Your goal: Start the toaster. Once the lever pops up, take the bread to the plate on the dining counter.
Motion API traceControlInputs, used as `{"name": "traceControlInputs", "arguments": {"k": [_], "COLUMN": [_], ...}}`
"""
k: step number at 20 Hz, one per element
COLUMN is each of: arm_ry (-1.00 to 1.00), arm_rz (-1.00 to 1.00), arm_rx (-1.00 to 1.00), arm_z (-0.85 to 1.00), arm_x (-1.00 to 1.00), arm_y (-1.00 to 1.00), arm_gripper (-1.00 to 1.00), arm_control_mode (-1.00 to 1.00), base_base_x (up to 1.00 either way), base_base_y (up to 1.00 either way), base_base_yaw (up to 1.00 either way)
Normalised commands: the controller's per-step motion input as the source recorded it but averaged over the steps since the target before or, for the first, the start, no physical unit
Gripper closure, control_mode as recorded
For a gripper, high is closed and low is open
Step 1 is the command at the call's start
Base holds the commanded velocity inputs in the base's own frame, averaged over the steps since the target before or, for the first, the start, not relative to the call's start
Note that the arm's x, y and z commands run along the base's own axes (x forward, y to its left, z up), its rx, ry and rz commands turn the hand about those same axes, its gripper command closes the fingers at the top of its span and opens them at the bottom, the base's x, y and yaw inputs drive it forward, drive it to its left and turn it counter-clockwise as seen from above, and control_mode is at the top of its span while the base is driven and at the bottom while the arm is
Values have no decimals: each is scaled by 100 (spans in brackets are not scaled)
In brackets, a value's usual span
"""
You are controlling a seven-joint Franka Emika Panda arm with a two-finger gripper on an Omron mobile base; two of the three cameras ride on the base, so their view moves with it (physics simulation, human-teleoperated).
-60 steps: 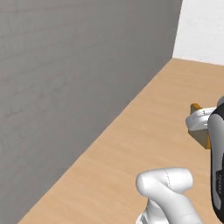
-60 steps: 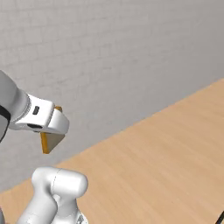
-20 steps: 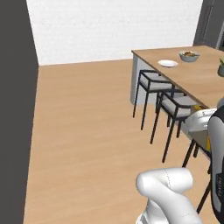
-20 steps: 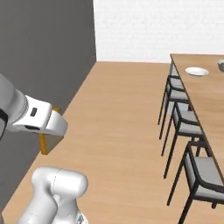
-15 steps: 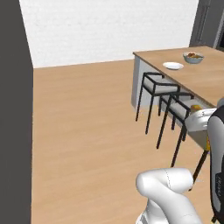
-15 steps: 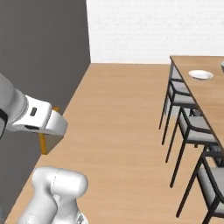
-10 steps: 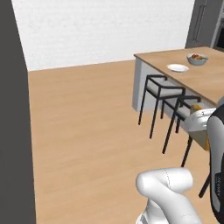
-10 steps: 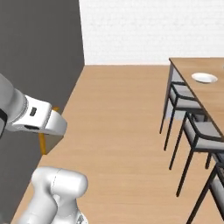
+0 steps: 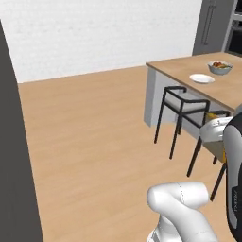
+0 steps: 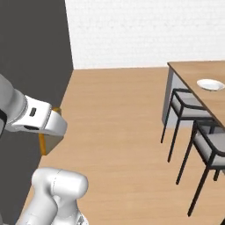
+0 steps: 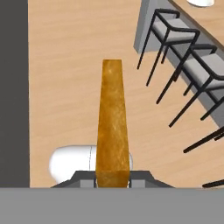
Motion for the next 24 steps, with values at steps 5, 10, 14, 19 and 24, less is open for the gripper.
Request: {"name": "traceControlInputs", "arguments": {"k": [5,10,14,19,24], "arm_ry": [0,0,0,0,0], "arm_rz": [0,0,0,0,0], "arm_rx": [0,0,0,0,0], "arm_z": [0,0,0,0,0], "arm_x": [0,0,0,0,0], "arm_y": [0,0,0,0,0], "arm_gripper": [100,100,100,100,100], "arm_control_mode": [100,100,100,100,100], "base_base_x": [61,57,51,51,64], "base_base_y": [51,38,29,26,31], "base_base_yaw": [-21,-18,-15,-13,-13]}}
